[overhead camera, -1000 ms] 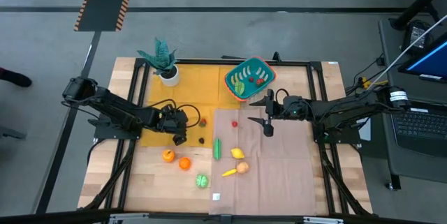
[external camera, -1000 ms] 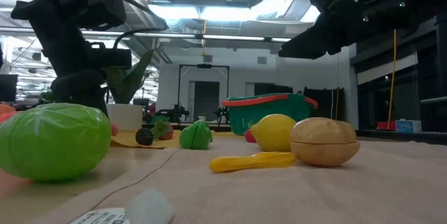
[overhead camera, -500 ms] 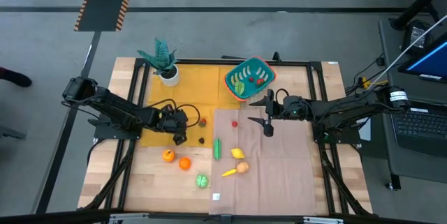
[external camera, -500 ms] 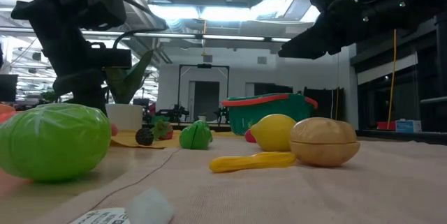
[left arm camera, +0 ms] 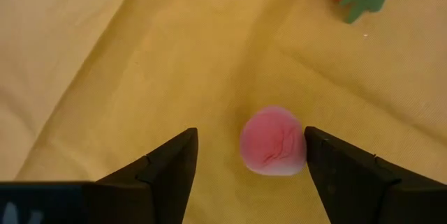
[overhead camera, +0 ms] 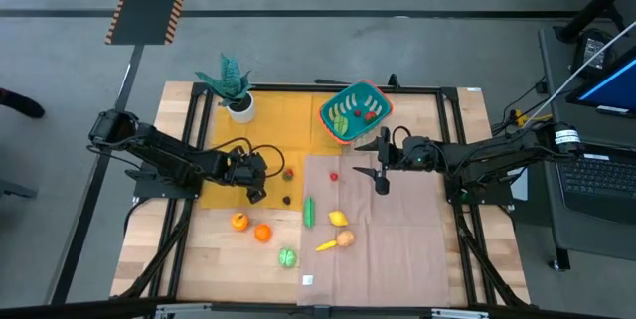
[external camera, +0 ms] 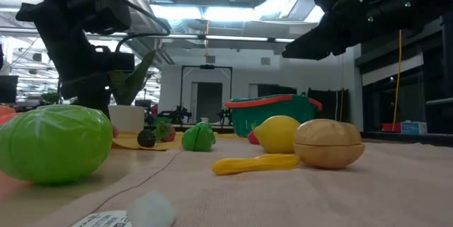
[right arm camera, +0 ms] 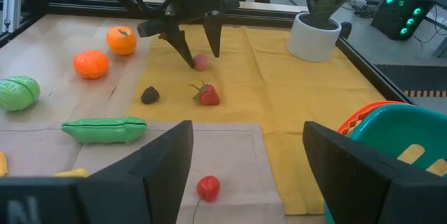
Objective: Pick and placing Produce into tupperware
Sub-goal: Put the peach into the basket
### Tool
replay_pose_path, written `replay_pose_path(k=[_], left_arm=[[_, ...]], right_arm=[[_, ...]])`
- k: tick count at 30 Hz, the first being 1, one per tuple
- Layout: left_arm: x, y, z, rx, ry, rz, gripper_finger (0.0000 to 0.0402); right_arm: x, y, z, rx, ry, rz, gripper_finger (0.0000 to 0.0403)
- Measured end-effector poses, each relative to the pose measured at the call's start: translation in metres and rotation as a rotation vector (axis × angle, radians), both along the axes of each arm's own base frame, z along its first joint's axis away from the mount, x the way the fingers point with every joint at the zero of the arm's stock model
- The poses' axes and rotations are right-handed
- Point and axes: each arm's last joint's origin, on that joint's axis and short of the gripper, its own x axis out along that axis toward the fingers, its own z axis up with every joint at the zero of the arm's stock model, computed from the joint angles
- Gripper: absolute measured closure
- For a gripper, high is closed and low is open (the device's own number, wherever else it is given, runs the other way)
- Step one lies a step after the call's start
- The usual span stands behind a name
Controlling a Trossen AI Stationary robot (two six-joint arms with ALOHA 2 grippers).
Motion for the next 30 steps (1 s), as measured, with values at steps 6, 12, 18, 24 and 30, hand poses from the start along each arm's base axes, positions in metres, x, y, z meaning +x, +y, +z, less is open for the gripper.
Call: replay_pose_path(k=[6,12,18,24,30], left_arm=[[-0.0008,0.0001,-0.0003,0.001,0.009,0.0,0.0151],[-0.0008,-0.0004,-0.0005,-0.017,0.011,-0.006,0.0155],[-0.0008,-0.0005,-0.0005,-0.022,0.011,-0.005,0.0192],[-0.0007,-0.0005,-0.0005,-0.026,0.006,0.006,0.0248],[-0.0007,-0.0005,-0.0005,-0.027,0.005,0.008,0.0294]], right_arm=[[0.0,0.0,0.0,0.0,0.0,0.0,0.0132],[0.0,0.0,0.0,0.0,0.0,0.0,0.0132],[0.0,-0.0001,0.0,0.001,0.0,0.0,0.0132],[0.0,0.0,0.0,0.017,-0.002,-0.005,0.0132],[0.0,-0.0001,0.0,0.017,-0.002,-0.005,0.0132]])
